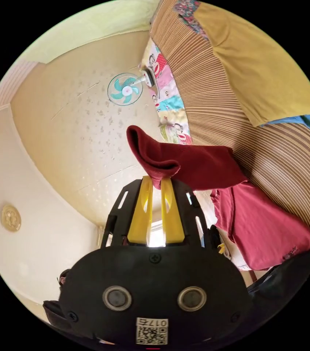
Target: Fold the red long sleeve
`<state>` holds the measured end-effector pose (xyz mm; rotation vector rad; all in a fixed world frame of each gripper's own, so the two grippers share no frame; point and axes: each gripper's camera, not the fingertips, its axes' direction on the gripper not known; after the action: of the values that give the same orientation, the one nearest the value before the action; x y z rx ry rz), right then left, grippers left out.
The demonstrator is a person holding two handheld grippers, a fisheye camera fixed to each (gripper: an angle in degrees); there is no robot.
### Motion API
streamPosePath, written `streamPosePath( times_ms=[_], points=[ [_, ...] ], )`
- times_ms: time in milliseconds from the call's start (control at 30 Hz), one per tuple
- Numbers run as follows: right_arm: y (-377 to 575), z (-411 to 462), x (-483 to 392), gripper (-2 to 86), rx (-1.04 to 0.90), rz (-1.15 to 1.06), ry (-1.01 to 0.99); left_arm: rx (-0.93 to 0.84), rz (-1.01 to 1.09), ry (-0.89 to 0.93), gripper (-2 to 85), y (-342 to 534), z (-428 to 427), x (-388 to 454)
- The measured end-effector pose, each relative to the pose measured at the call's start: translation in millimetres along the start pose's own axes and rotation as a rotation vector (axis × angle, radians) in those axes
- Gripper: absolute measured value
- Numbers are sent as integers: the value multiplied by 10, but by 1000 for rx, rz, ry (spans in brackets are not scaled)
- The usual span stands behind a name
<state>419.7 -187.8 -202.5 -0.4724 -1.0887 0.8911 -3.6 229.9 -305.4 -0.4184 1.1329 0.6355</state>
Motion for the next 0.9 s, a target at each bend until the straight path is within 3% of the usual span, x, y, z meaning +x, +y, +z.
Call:
streamPosePath(
  times_ms=[167,267,433,567,767,900],
  points=[
    [268,173,115,24,-20,-59,84,-45,-65,42,88,-619,504,-222],
    [384,156,280,24,69,-28,68,-54,-78,70,63,-702,594,-408],
    [464,345,94,22,152,-149,104,57,-172,506,6,-477,139,-1326],
    [531,934,-76,24,104,-273,146,52,-292,490,-7,-340,-5,-2021],
    [1112,2970,179,39,-280,-559,185,-47,-137,501,2,-276,-214,-2287],
    [1946,4530,1368,63,-699,-582,384,-135,-13,364,48,29,-276,-2098]
  ],
)
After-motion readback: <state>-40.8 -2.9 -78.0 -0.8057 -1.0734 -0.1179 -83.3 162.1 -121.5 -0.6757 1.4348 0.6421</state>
